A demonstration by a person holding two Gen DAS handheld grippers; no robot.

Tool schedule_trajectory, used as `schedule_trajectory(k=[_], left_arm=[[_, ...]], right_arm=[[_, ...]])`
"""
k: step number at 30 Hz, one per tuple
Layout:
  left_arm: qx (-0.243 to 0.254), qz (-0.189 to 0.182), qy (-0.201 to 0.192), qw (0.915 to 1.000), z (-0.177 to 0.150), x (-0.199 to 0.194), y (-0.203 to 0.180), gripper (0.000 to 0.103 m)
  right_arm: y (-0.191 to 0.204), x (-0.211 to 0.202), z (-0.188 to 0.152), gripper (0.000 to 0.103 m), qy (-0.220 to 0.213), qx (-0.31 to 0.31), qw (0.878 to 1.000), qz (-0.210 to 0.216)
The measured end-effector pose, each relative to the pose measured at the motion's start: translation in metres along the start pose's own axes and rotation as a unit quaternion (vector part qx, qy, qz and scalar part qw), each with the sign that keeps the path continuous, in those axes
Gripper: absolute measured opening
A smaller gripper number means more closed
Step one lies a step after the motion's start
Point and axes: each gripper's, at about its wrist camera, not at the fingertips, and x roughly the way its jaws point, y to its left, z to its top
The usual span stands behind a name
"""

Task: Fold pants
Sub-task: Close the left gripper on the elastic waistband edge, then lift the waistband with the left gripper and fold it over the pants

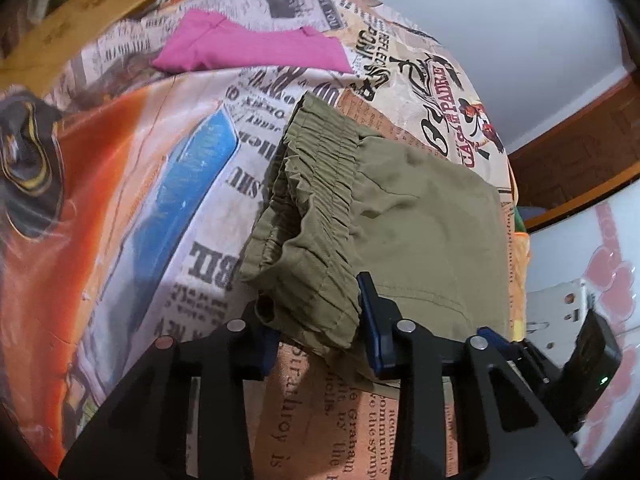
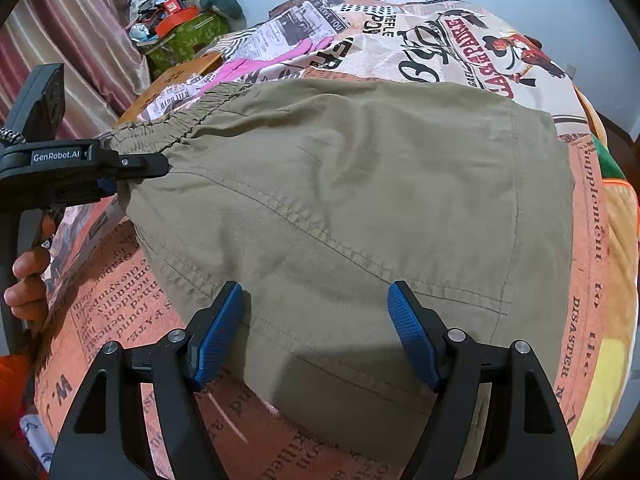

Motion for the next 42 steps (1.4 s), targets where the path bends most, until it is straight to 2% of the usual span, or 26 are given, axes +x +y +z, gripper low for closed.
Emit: schedule_trajectory(k=[9,16,23,28,32,37,42], left_arm=[[0.052,0.06,-0.049,0.9956,-0.017,-0.029,-0.012,0.032],[0.073,0.125,-0.093,0.985,-0.035,-0.066,0.004,0.032],[0.082,0.159,-0.123,0.9762,-0.039,-0.087,0.011,0.032],[0.121,0.18,-0.147,0.9651,-0.041,-0.093,-0.007,0.032],[0.135,0.165,-0.16,0.964,-0.036,-0.099,-0.023,0.032],[0.159,0.12,-0.171,0.9649,-0.028,-0.109,-0.051,0.028],[0.195,0.078,-0.176,0.9618,-0.025,-0.114,-0.089,0.027]], right_arm=[[0.003,-0.012,-0.004,0.07,-0.005,0.014,1.0,0.005],[0.008,-0.028,-0.009,0.07,-0.023,0.026,0.999,0.009],[-0.007,-0.046,-0.015,0.07,-0.05,0.06,0.997,-0.004],[-0.031,-0.043,-0.024,0.07,-0.044,0.103,0.993,-0.033],[-0.042,-0.036,-0.033,0.07,-0.028,0.114,0.992,-0.046],[-0.048,-0.033,-0.043,0.07,-0.029,0.133,0.99,-0.029],[-0.049,-0.034,-0.046,0.071,-0.034,0.136,0.99,-0.021]])
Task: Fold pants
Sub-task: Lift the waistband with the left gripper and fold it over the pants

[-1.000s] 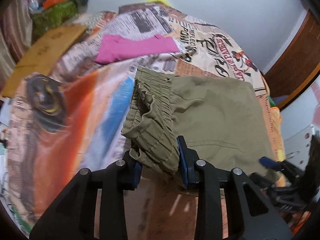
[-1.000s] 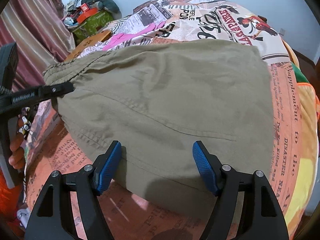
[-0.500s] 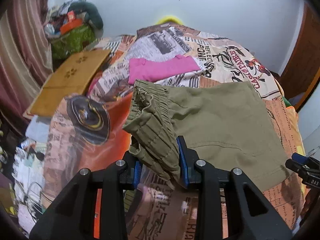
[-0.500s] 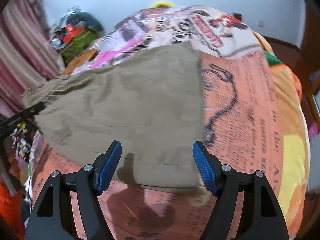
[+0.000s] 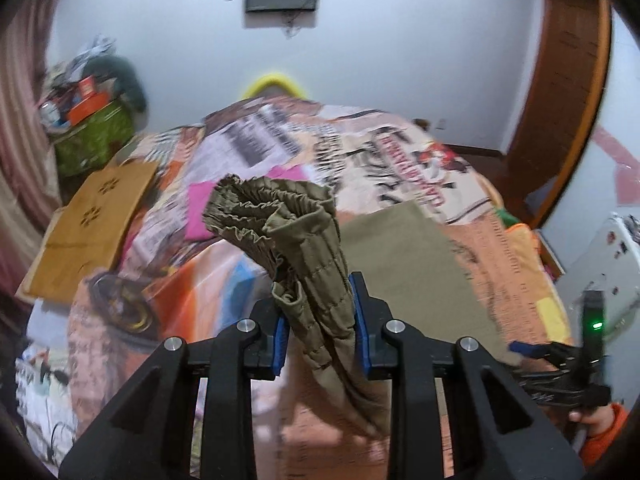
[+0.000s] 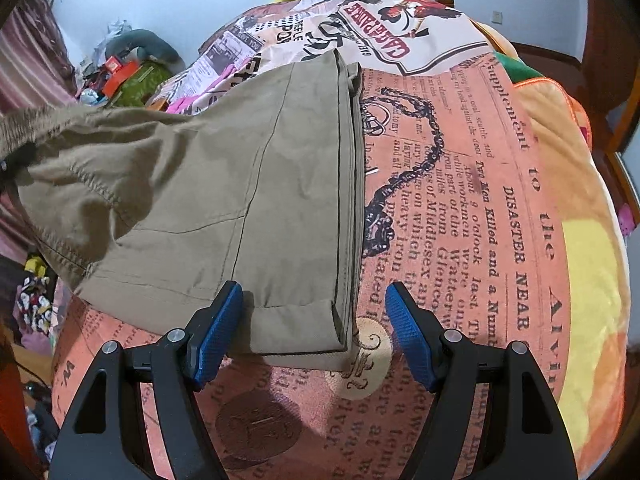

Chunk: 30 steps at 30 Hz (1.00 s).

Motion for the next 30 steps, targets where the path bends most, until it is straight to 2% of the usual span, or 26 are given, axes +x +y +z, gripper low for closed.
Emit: schedule_trajectory(k=[6,12,15,22,30], left_arm=[[0.036,-0.047,-0.002,0.9983,0.015,0.005,-0.045,0.027],[0.067,-0.085,0.013,0.9941,0.016,0.018,-0.082,0.026],[0.079,-0.104,0.028,0.991,0.014,0.028,-0.099,0.026],[0.095,-0.147,0.088,0.9806,-0.002,0.06,-0.128,0.026],[0.118,-0.162,0.126,0.9716,-0.017,0.082,-0.151,0.026]], right_arm=[[-0.001,-0.001,-0.002,0.071,-0.003,0.002,1.0,0.007],[-0.002,-0.001,-0.003,0.071,-0.004,0.004,1.0,0.012],[-0.003,-0.001,-0.003,0.071,-0.005,0.005,1.0,0.014],[-0.004,0.0,-0.004,0.071,-0.007,0.009,1.0,0.021],[-0.004,0.001,-0.004,0.071,-0.008,0.01,1.0,0.023]])
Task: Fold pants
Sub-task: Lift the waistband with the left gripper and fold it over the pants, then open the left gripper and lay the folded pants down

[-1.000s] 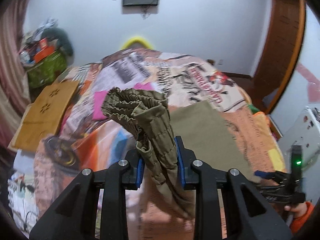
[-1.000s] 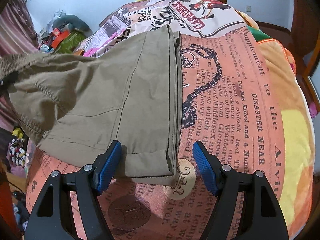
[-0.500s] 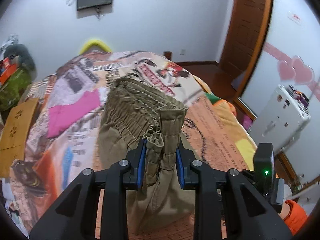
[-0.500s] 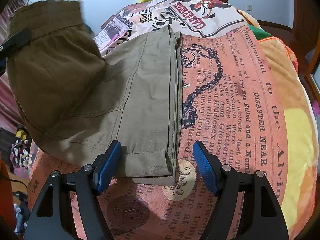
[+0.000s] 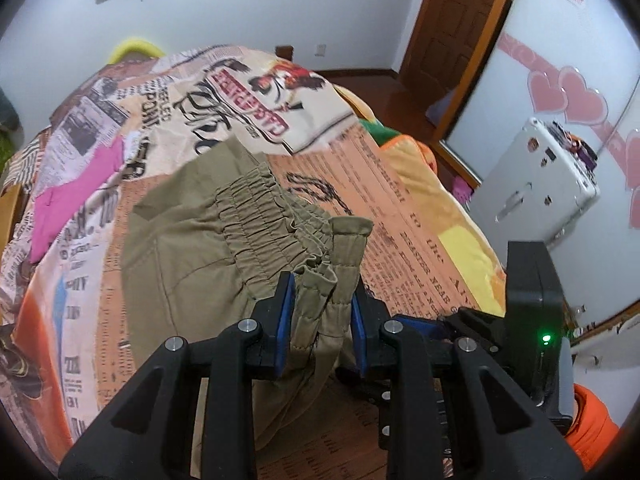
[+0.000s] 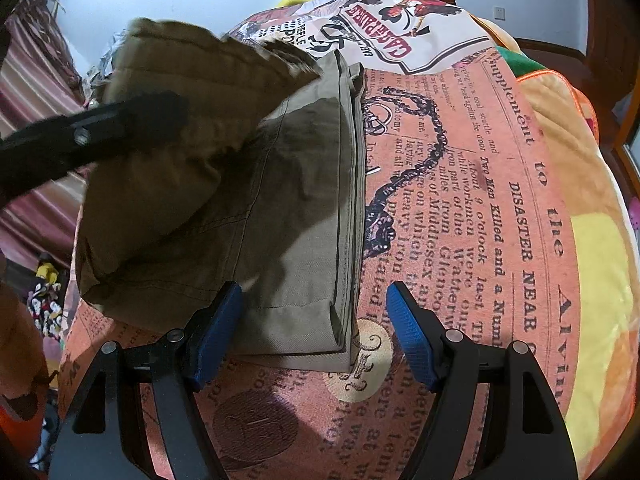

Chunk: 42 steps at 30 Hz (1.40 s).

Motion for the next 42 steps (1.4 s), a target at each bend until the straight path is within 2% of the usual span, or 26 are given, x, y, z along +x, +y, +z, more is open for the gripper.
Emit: schedule_trajectory(k=[6,10,12,14,18,20,21,23,27,33,38,42], left_arm=[[0.001,-0.012,0.027,0.9996,-0.004,0.015,-0.004,0.027],[0.0,-0.033,0.047,0.9983,-0.01,0.02,-0.005,0.033],[0.004,-0.037,0.052,0.998,-0.012,0.019,-0.006,0.04],[0.003,-0.046,0.049,0.9977,-0.014,0.013,-0.007,0.047],[-0.004,-0.051,0.021,0.9985,-0.014,-0.012,-0.003,0.051],[-0.008,-0.042,0.004,0.9991,-0.014,-0.025,0.005,0.057],[-0.007,-0.029,-0.002,0.9996,-0.014,-0.029,0.009,0.062],[-0.002,0.011,-0.008,0.9999,-0.019,-0.034,0.022,0.064],[-0.007,0.052,0.017,0.9985,-0.035,-0.027,0.048,0.064],[-0.035,0.059,0.057,0.996,-0.066,-0.014,0.075,0.064],[-0.051,0.061,0.052,0.9955,-0.078,-0.015,0.078,0.065],[-0.051,0.066,0.044,0.9955,-0.077,-0.023,0.082,0.065]], right_arm=[[0.0,-0.001,0.0,0.071,0.001,0.001,1.0,0.0],[-0.002,-0.004,-0.002,0.071,0.002,0.007,1.0,0.003],[-0.004,-0.006,-0.003,0.071,0.002,0.014,1.0,0.003],[-0.006,-0.008,-0.005,0.071,0.002,0.02,1.0,0.002],[-0.006,-0.017,-0.009,0.071,0.0,0.03,1.0,0.003],[-0.005,-0.021,-0.011,0.071,-0.003,0.027,1.0,0.003],[-0.005,-0.022,-0.011,0.071,-0.004,0.024,1.0,0.001],[-0.004,-0.025,-0.011,0.071,-0.007,0.018,1.0,-0.007],[-0.002,-0.036,-0.007,0.071,-0.024,0.017,1.0,-0.008],[0.01,-0.052,0.007,0.071,-0.058,0.002,0.998,-0.004],[0.014,-0.054,0.021,0.071,-0.079,0.001,0.997,-0.005],[0.012,-0.044,0.025,0.071,-0.076,0.006,0.997,-0.012]])
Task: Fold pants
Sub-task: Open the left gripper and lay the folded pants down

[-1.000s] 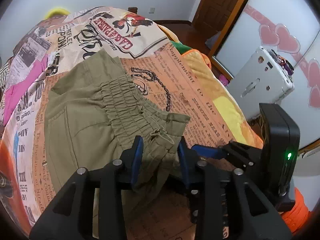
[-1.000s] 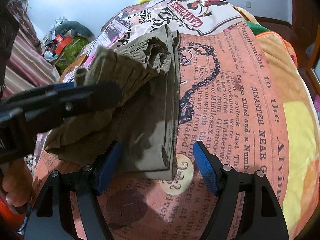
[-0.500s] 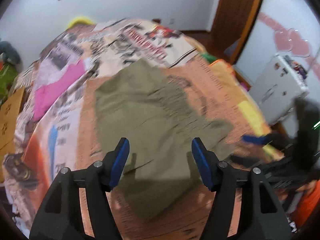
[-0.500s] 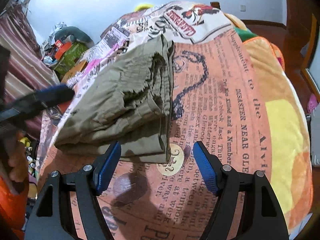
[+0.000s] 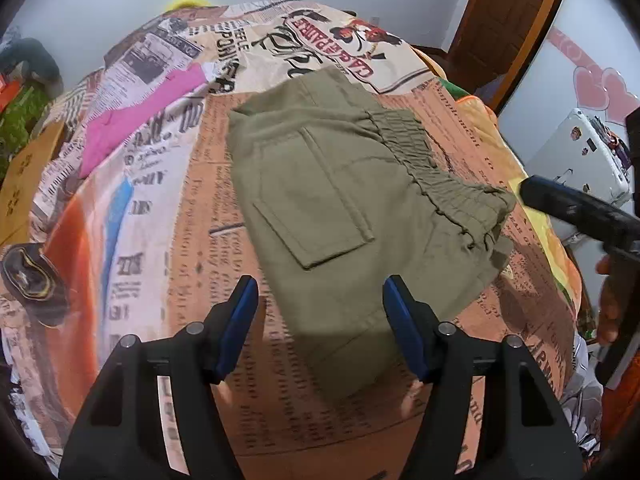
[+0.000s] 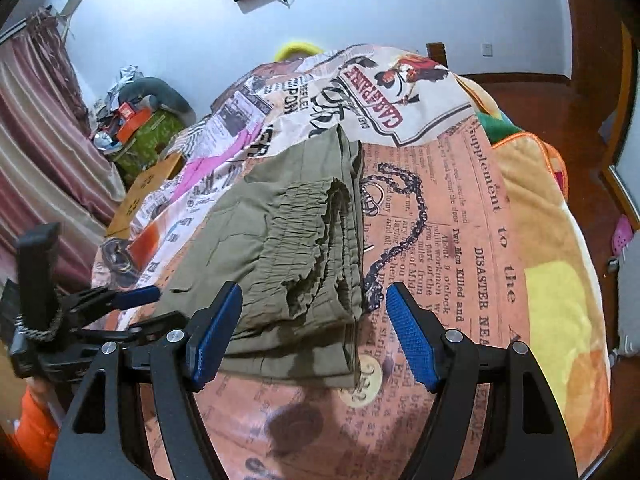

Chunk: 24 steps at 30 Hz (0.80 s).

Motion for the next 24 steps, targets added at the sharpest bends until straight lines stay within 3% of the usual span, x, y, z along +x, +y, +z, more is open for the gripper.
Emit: schedule_trajectory(k=[3,7,13,20,24], left_arm=[[0.001,0.019,-0.012,0.9997,0.008,-0.005,0.009,0.066],[-0.015,0.05,-0.033,0.9981,0.028,-0.007,0.031,0.079],[-0.029,0.083,-0.051,0.9948,0.072,0.009,0.06,0.08],[0.006,0.127,-0.036,0.9912,0.123,0.058,0.074,0.08],[0.025,0.122,-0.002,0.9922,0.142,0.099,0.081,0.08]], right_arm=[[-0.006,0.019,-0.007,0.071,0.023,0.007,0.999,-0.022],[-0.018,0.032,-0.018,0.074,0.044,0.033,0.998,-0.009],[-0.019,0.022,-0.011,0.075,0.039,0.039,0.998,-0.003],[-0.013,0.007,0.005,0.075,0.005,0.02,1.0,-0.006],[-0.012,0.003,0.011,0.075,-0.009,0.018,1.0,-0.012]])
